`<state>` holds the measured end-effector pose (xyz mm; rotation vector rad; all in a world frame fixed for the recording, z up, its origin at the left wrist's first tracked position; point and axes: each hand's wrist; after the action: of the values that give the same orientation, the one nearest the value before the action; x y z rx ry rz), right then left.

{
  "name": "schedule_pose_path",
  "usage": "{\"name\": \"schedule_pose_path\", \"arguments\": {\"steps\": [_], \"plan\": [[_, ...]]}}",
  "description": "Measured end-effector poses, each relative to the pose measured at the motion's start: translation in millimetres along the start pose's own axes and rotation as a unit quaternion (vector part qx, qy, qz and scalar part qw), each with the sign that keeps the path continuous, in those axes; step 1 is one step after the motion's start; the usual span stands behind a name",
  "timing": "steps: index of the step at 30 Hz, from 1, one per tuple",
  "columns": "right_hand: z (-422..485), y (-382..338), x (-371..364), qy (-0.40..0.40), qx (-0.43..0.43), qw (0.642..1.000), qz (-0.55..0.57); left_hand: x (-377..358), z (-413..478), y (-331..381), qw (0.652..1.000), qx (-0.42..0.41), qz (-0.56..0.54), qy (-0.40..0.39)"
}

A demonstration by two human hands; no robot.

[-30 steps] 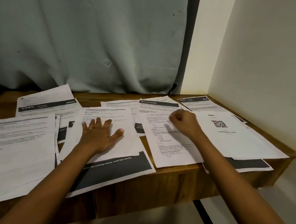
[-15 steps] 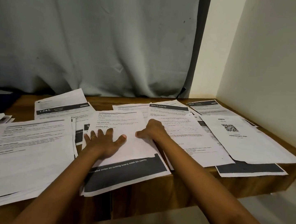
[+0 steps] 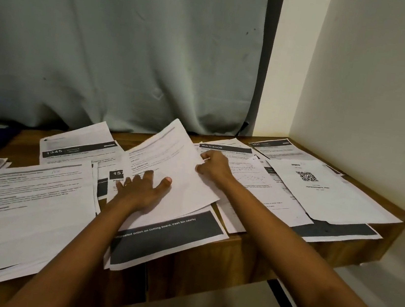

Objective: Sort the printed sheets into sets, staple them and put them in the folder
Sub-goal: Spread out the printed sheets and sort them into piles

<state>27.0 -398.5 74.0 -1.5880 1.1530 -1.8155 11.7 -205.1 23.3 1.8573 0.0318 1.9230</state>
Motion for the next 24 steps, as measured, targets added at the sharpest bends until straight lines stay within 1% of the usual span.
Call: {"name": "schedule_pose_path", "arguments": {"steps": [3,6,9,11,14,16,18,22,24], "plan": [[17.2,9.7,46.7,0.021,-0.005,0.999,0.043,9.4,2.2,18.6,0.996,-0.061,-0.052,0.031],[37.7,32.5,100.8,0.082,-0.009,0.995,0.063,12.5,2.9,48.6,0.984,-0.129,-0.106,0.056],[48.5,59.3,151.3,0.149,-0.031,0.986,0.074,7.2,9.4,78.4,0.984,-0.152,-0.075,0.045],[54.0,80.5,183.7,0.188,-0.043,0.980,0.037,-0.2,14.5,96.0,0.985,-0.158,-0.057,0.035],[58.6,115.7,226.7,0.244,-0.091,0.965,0.008,-11.6,18.9,116.0,0.982,-0.181,-0.037,0.025],[62.0,137.9,248.8,0.254,-0.127,0.959,-0.011,-19.8,22.2,123.7,0.981,-0.190,-0.032,0.010],[66.3,158.4,263.6,0.247,-0.152,0.956,-0.045,-27.2,24.0,130.7,0.980,-0.198,-0.022,0.004],[80.1,194.2,276.4,0.241,-0.173,0.949,-0.107,-37.9,26.3,146.6,0.977,-0.214,-0.001,-0.002],[88.1,208.9,276.1,0.243,-0.180,0.939,-0.165,-42.3,28.0,151.6,0.977,-0.215,0.006,-0.011]]}}
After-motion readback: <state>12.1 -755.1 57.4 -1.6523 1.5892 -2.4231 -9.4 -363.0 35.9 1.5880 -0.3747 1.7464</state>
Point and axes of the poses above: each hand's wrist, its own z-axis towards the middle knuckle, its own x-axis out of the back of the hand, y = z × x, and after that the axes turned 12 degrees about -x, right-handed
